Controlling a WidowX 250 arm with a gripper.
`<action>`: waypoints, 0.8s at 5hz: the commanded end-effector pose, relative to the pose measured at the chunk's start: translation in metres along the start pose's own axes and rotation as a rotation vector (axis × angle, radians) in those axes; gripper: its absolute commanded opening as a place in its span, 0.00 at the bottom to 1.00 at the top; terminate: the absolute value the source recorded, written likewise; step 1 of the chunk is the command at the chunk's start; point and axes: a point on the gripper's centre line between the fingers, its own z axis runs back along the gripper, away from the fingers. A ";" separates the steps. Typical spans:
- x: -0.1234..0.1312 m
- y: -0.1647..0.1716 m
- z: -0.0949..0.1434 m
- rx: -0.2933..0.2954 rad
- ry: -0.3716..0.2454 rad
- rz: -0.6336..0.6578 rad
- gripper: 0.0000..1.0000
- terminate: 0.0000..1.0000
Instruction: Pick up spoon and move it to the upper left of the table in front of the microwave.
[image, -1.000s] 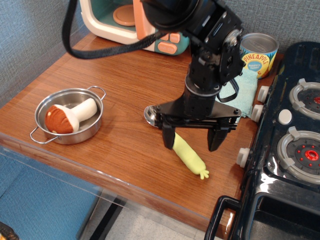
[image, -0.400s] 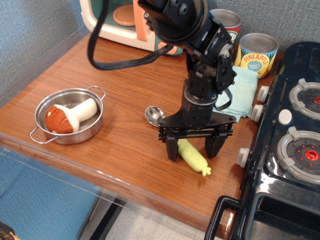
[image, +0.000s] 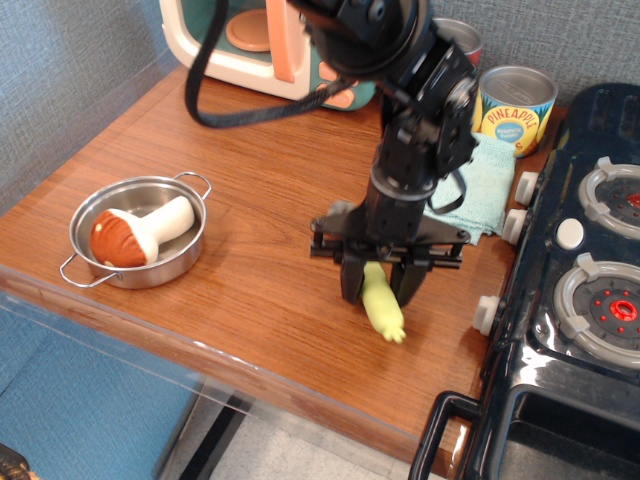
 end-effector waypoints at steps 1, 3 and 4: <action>0.038 0.048 0.087 -0.230 -0.129 -0.204 0.00 0.00; 0.074 0.141 0.079 -0.288 -0.083 -0.306 0.00 0.00; 0.083 0.175 0.074 -0.209 -0.077 -0.367 0.00 0.00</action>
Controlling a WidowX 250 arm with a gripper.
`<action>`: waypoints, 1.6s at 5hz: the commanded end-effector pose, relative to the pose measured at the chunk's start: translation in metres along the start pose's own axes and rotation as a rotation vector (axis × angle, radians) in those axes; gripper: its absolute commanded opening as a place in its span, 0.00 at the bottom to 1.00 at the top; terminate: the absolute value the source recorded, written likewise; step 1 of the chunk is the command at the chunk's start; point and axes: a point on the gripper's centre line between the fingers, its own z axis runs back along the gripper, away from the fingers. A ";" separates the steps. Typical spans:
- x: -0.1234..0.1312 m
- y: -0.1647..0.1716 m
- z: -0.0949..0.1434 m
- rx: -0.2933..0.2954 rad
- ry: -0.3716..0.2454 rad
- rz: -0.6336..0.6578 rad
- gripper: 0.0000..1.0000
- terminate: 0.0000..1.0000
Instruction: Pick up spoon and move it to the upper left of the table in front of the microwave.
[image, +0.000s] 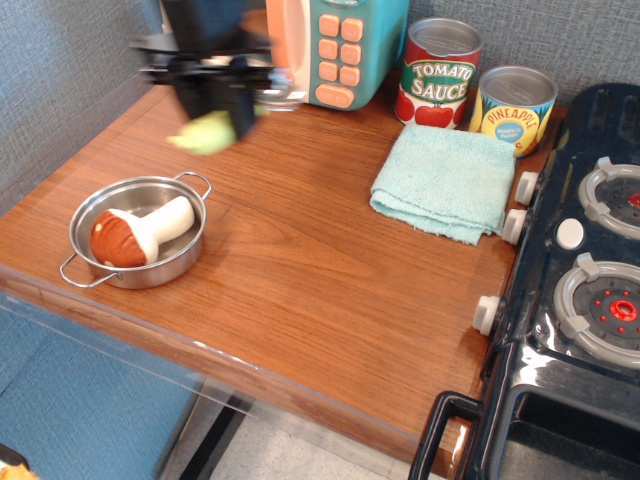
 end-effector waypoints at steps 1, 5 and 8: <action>0.006 0.045 0.020 0.204 0.011 -0.054 0.00 0.00; 0.032 0.113 -0.047 0.158 0.128 -0.177 0.00 0.00; 0.030 0.103 -0.022 0.232 0.105 -0.289 1.00 0.00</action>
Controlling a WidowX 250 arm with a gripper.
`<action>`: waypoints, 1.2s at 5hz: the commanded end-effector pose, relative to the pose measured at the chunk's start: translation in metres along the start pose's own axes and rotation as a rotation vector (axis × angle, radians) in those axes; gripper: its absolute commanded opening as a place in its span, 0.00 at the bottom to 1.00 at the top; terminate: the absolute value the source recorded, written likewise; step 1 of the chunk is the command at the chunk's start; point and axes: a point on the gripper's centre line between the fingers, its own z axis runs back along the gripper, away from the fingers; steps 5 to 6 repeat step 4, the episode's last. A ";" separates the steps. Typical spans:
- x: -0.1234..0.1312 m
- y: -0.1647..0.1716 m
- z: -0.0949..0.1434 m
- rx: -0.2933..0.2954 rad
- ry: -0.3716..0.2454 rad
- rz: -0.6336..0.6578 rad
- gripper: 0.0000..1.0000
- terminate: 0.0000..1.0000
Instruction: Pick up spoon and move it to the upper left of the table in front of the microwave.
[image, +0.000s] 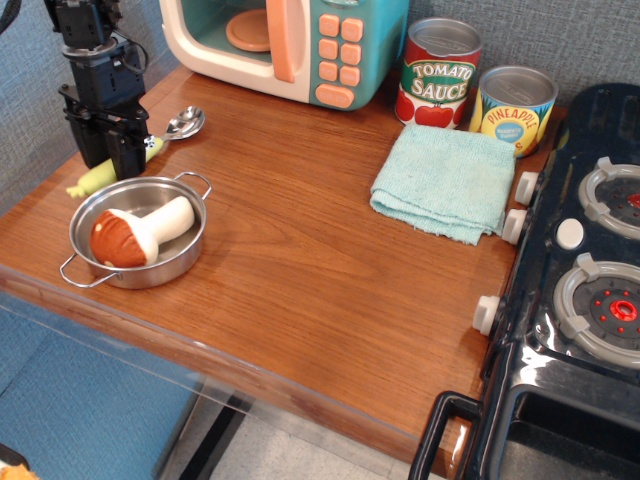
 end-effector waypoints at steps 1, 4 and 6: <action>-0.001 -0.026 0.090 0.181 -0.143 -0.036 1.00 0.00; -0.006 -0.033 0.100 0.190 -0.144 -0.025 1.00 1.00; -0.006 -0.033 0.100 0.190 -0.144 -0.025 1.00 1.00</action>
